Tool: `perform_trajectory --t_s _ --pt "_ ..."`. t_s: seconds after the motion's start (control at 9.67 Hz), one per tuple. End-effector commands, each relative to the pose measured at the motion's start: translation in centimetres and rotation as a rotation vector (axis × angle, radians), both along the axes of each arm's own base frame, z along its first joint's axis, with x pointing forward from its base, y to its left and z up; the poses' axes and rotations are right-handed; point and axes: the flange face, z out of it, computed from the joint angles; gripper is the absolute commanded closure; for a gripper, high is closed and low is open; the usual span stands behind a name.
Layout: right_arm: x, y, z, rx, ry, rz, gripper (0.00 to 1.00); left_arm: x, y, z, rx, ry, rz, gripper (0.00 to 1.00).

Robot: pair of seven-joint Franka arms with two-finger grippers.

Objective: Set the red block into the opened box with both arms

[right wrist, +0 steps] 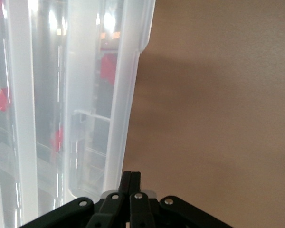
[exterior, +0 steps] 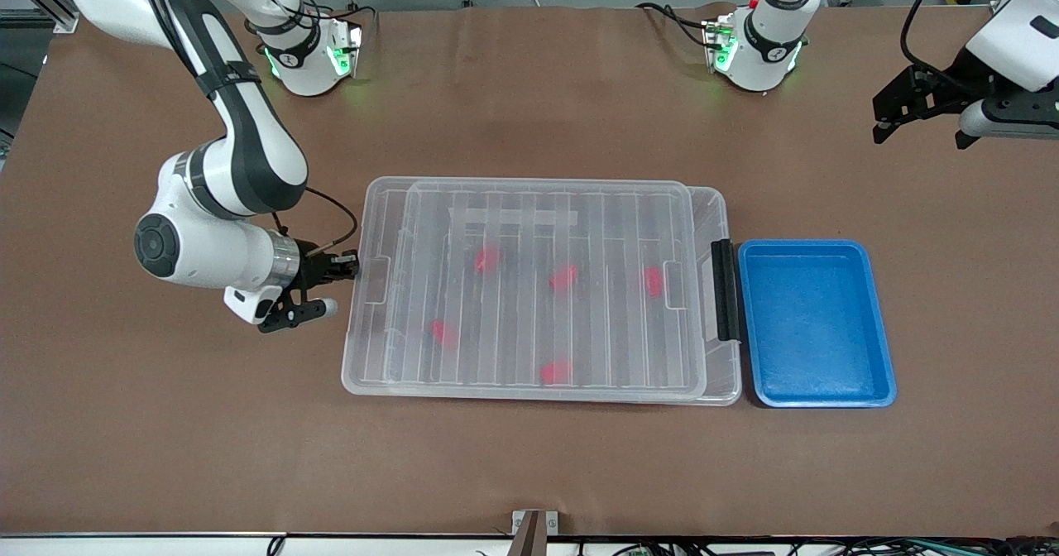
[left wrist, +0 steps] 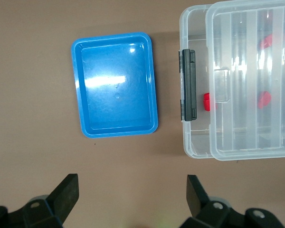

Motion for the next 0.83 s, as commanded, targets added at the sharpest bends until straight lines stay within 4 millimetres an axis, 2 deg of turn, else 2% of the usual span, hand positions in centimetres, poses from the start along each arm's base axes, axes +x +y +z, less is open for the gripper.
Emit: perform_trajectory --t_s 0.0,0.41,0.72 --pt "0.84 1.94 -0.07 0.032 -0.002 -0.035 1.0 0.22 -0.19 -1.37 0.018 0.019 0.003 0.0" --pt "0.81 2.61 -0.32 0.034 -0.002 -0.027 1.0 0.23 -0.11 -1.37 0.018 0.019 0.004 0.0" --pt "0.97 2.04 -0.34 0.031 -0.005 -0.027 0.99 0.23 -0.13 -1.37 0.017 0.019 0.004 0.0"
